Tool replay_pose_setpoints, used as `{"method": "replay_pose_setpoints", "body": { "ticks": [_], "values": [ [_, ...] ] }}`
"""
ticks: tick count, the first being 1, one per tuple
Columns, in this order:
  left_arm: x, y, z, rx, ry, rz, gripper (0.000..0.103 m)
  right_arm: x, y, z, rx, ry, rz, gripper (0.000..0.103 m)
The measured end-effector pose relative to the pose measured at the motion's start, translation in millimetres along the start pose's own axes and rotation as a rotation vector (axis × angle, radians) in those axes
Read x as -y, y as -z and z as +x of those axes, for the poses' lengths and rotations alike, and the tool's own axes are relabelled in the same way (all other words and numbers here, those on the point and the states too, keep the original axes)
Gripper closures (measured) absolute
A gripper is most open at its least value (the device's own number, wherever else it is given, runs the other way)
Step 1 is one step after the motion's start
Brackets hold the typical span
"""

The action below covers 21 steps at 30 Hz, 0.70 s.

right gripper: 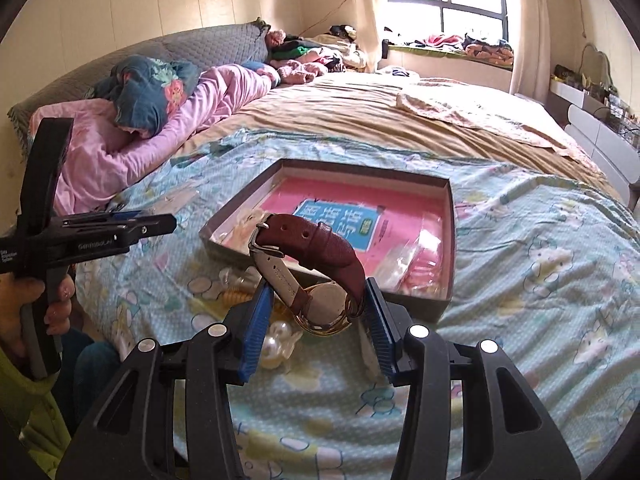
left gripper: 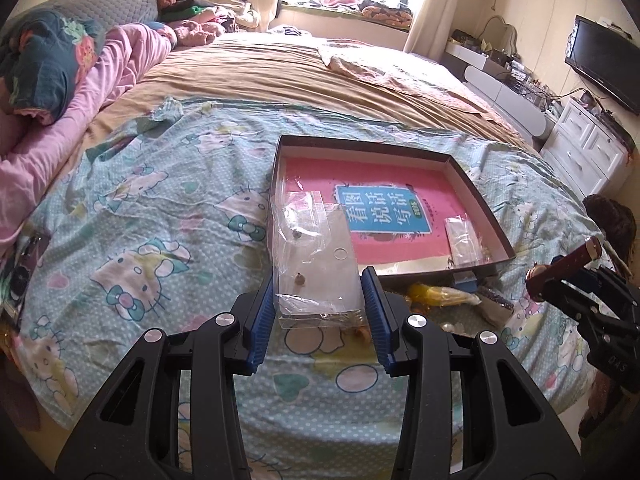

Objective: Organize jewelry
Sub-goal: 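Carry the watch into the box with the right tool while the left tool places the earring bag inside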

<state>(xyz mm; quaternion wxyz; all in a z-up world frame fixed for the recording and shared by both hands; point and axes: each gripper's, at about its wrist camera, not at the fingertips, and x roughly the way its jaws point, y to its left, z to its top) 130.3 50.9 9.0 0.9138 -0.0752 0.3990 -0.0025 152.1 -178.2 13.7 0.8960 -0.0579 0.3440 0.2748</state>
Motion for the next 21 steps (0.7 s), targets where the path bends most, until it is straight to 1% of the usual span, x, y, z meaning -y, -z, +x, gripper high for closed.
{"method": "replay_pose_setpoints", "body": {
  "ticks": [8,14,21],
  "values": [
    [16,-17,9,0.006,0.013,0.031,0.070,18,-11,5,0.030,0.033,0.019,0.059],
    [30,-30,19,0.008,0.022,0.057,0.069,34,-12,10,0.029,0.058,0.042,0.059],
    [44,-38,36,-0.008,0.026,0.088,0.069,49,-12,18,0.024,0.078,0.067,0.059]
  ]
}}
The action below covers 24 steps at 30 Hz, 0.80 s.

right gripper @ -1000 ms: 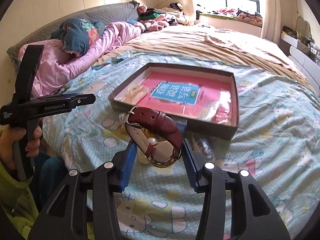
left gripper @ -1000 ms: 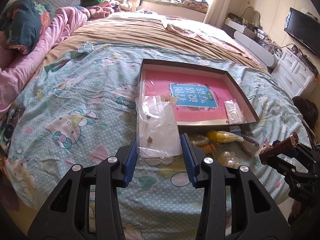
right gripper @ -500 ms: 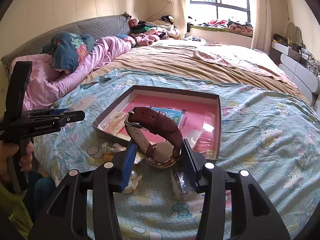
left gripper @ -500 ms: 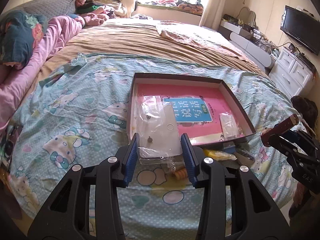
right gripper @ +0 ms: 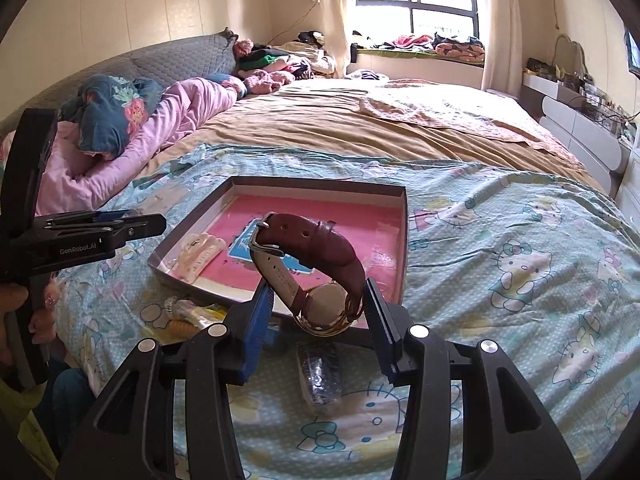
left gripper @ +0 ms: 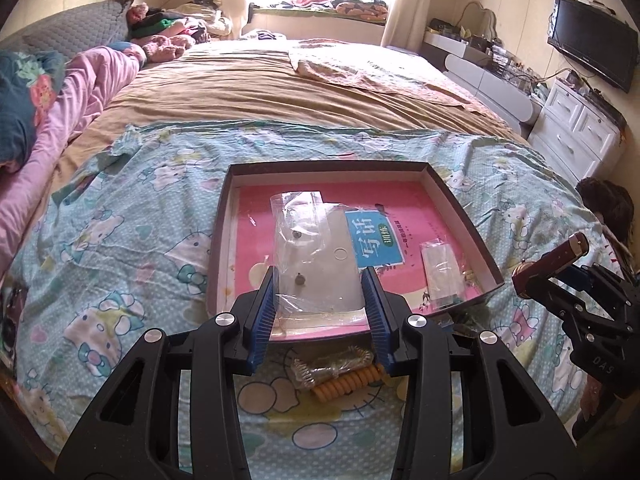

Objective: Organize jewelry
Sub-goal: 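Carry the watch into the box with the right tool while the left tool places the earring bag inside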

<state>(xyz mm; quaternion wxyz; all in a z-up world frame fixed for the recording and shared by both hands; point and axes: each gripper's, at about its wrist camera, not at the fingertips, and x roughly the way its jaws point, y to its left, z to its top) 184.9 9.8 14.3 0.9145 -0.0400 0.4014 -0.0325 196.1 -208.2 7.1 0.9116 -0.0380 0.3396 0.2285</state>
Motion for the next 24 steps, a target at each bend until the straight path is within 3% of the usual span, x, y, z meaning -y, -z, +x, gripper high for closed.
{"method": "replay_pose_setpoints", "body": {
  "ticks": [24],
  "values": [
    [15,0,56,-0.100,0.076,0.022,0.069,14,-2,40,-0.059,0.039,0.018,0.059]
  ]
}}
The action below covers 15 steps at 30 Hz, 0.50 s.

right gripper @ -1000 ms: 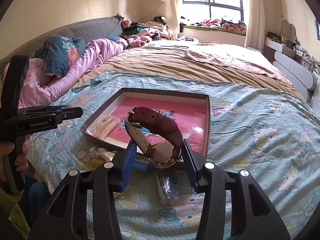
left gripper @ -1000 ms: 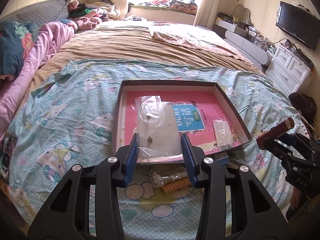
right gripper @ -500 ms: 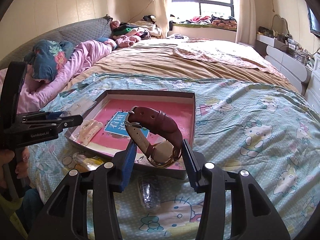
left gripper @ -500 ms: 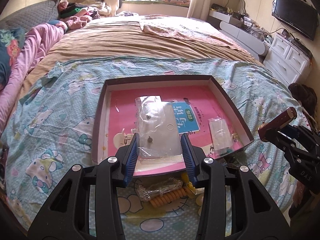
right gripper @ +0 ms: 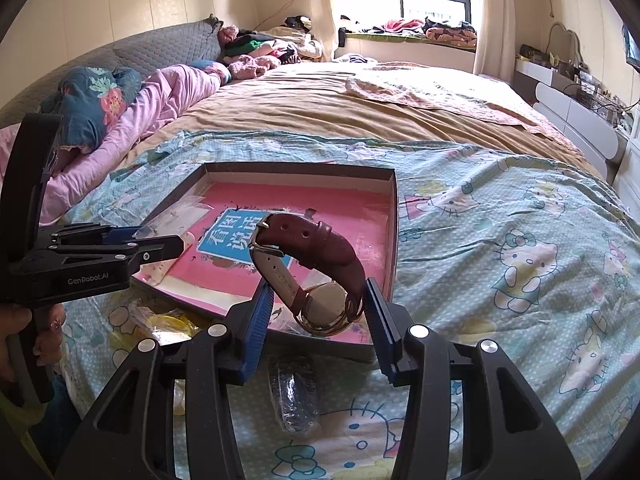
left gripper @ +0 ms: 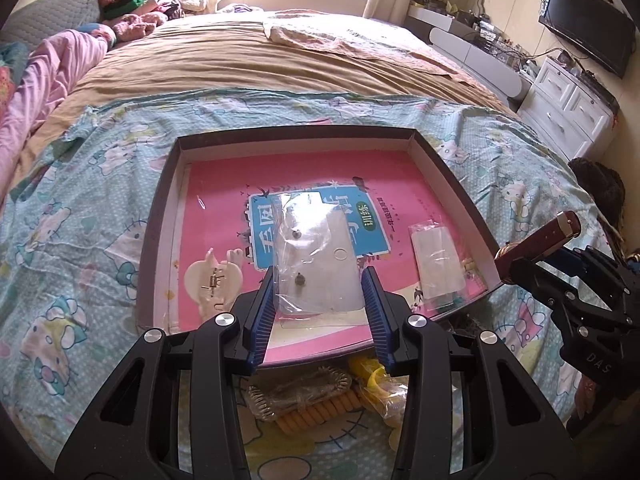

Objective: Organize jewelry
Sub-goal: 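Carry the watch into the box with the right tool while the left tool places the earring bag inside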

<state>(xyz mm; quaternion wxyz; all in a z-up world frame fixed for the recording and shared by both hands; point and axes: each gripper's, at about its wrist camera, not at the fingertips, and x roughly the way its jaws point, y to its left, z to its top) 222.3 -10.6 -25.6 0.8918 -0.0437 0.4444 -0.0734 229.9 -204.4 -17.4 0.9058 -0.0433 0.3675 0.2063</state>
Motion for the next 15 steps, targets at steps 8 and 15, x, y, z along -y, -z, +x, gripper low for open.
{"method": "replay_pose_setpoints", "body": {
  "ticks": [8,15],
  "values": [
    [4,2,14,-0.022,0.019,0.011,0.069,4,3,15,-0.039,0.019,0.006,0.059],
    [7,0,23,-0.036,0.018,0.022,0.069,5,5,29,-0.071,0.040,-0.009,0.058]
  ]
}}
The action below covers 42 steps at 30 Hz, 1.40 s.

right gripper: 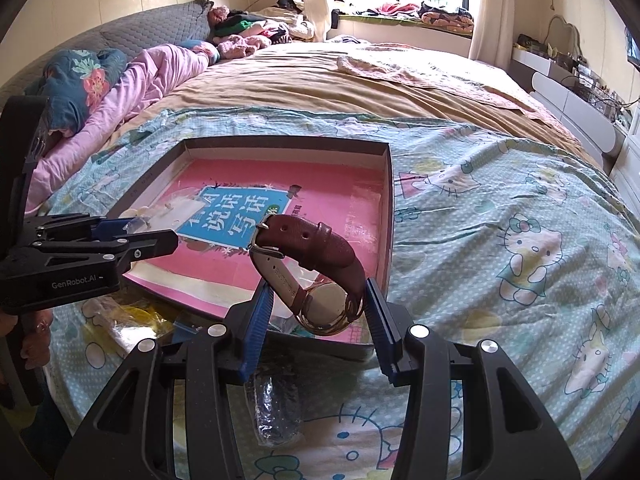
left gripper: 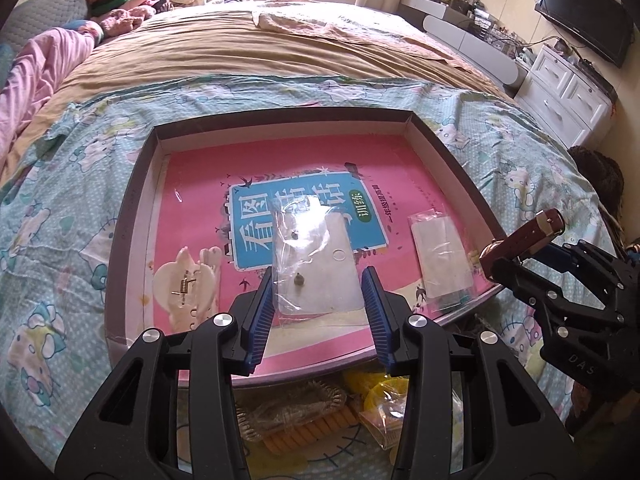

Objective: Organize jewelry
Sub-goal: 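Carry the watch into the box with the right tool while the left tool places the earring bag inside, then open both tools and move them back toward the pearl earrings and bags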

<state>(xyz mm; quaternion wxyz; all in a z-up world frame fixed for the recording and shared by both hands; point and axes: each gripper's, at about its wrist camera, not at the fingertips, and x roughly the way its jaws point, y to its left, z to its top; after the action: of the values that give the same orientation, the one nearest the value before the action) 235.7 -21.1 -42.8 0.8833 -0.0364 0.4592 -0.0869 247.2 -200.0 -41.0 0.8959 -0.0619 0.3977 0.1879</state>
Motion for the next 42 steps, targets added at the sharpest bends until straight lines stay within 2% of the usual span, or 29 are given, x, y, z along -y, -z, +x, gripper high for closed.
{"method": "replay_pose_setpoints", "body": {
  "ticks": [9,12,14,22,29,40,42],
  "values": [
    [2,-2,4,-0.009,0.004,0.007,0.069,-3,1,9,-0.024,0.015,-0.006,0.057],
    [1,-2,2,-0.008,0.003,0.007,0.066,-3,1,10,-0.026,0.016,-0.009,0.056],
    [1,-2,0,-0.003,0.002,0.006,0.061,-4,1,11,-0.028,0.016,-0.009,0.055],
    [0,-3,-13,0.016,0.000,0.004,0.059,-7,2,10,-0.032,0.010,-0.007,0.052],
    [0,-3,-26,0.039,-0.011,0.002,0.052,-5,1,-6,0.004,0.018,0.006,0.043],
    [-6,0,-61,0.100,-0.034,-0.037,0.031,-5,-2,-51,0.107,0.015,0.039,0.022],
    [-7,1,-67,0.112,-0.039,-0.046,0.020,-5,-3,-59,0.126,0.010,0.044,0.020]
  ]
}}
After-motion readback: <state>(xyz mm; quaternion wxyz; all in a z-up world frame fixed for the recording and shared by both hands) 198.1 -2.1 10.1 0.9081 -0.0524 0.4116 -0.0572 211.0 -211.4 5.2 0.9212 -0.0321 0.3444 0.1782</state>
